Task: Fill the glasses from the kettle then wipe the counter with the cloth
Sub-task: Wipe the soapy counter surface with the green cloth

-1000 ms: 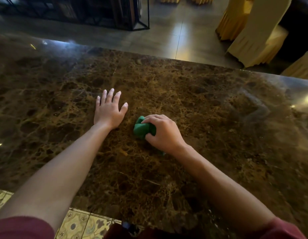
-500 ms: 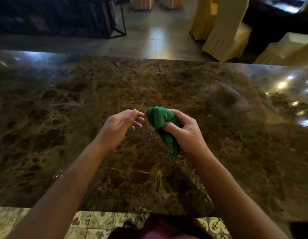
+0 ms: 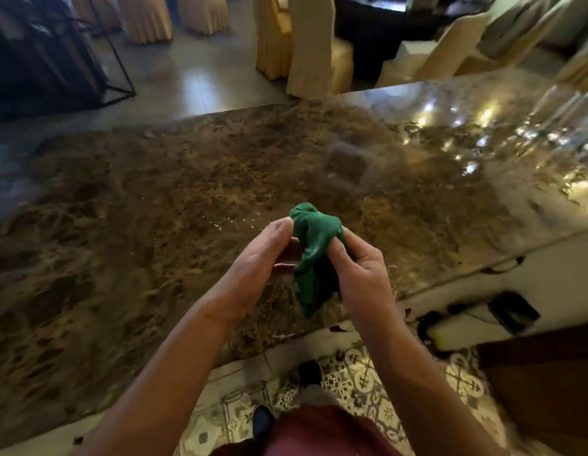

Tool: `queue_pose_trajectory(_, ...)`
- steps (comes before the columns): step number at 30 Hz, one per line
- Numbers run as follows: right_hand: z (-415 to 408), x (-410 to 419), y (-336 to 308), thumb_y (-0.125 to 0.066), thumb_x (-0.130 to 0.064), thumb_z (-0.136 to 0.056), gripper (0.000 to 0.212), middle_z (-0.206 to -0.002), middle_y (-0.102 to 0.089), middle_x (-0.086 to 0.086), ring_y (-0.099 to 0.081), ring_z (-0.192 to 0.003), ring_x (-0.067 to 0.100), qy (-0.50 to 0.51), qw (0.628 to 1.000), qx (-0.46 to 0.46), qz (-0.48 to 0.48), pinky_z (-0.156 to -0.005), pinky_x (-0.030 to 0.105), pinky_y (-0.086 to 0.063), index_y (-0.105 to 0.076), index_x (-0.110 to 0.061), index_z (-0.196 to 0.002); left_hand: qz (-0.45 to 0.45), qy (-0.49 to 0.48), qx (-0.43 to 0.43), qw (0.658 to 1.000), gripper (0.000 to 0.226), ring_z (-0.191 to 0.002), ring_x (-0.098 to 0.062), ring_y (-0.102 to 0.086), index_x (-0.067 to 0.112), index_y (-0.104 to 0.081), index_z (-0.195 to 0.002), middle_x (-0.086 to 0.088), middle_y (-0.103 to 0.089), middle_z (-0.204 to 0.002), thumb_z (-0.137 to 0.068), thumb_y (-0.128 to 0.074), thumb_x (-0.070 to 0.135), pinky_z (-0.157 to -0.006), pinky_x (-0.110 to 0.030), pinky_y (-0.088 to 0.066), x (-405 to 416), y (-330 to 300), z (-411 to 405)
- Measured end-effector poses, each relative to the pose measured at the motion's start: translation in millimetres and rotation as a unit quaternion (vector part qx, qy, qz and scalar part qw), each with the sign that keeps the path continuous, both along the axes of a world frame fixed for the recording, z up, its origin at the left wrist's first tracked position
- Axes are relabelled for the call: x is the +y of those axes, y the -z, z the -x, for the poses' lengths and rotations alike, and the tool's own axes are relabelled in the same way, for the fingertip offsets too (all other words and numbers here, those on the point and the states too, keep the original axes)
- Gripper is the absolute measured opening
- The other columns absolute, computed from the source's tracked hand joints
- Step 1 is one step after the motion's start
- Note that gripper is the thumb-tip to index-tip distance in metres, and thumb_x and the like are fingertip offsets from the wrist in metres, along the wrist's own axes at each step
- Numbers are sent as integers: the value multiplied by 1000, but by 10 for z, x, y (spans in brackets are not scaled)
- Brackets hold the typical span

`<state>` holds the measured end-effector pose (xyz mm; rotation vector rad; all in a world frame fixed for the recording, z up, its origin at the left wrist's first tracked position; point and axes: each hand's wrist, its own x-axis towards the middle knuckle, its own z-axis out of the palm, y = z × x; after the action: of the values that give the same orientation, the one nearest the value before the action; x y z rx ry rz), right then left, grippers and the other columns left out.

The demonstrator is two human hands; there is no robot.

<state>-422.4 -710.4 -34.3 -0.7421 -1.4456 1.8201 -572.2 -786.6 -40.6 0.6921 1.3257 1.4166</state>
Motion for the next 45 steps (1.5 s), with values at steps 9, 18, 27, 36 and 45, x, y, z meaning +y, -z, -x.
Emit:
queue_pose_trajectory(9, -723, -198, -35, -59, -44, -92, 45, -151, -53, -20, -49, -141, 5, 107, 975, -120, -155, -114, 45, -47, -67, -34, -135, -5, 93, -135, 986, 55, -125, -36, -63, 14, -61, -135, -22, -66, -132, -95, -56, 51, -105, -48, -52, 152, -102, -746)
queue_pose_trajectory(18, -1789, 189, -286, -56, -35, -99, 34, -113, -78, 6, -73, -110, 23, 171, 982, -56, -53, -95, 45, -57, -75, -18, -122, -24, 177, -41, 983, 43, -117, -29, -68, 14, -55, -142, -14, -69, -128, -103, -56, 29, -93, -38, -56, 623, -158, -1665)
queue_pose_trajectory(27, -2919, 796, -288, -36, -47, -105, 54, -123, -73, 23, -68, -118, 41, 132, 966, 72, 208, -97, 58, -56, -71, -11, -126, -49, 118, 66, 990, 32, -109, -24, -72, 7, -64, -124, -10, -73, -116, -94, -69, 19, -85, -34, -61, 1273, -349, -2684)
queue_pose_trajectory(36, -3574, 1481, -249, -63, -44, -93, 35, -108, -75, -1, -73, -101, 14, 141, 967, -154, -145, -83, 35, -63, -70, -24, -121, -108, 43, 224, 968, 45, -98, -25, -72, 18, -58, -111, -7, -70, -108, -78, -88, 27, -84, -49, -62, 1833, -408, -3108)
queue_pose_trajectory(45, -3313, 2312, -482, -66, -25, -100, 7, -87, -67, -3, -65, -78, 13, 132, 949, -158, -237, -65, 31, -55, -66, -18, -99, -133, 138, 148, 970, 46, -102, -17, -71, 24, -62, -125, 9, -70, -107, -83, -79, 20, -77, -31, -61, 2548, -392, -2918)
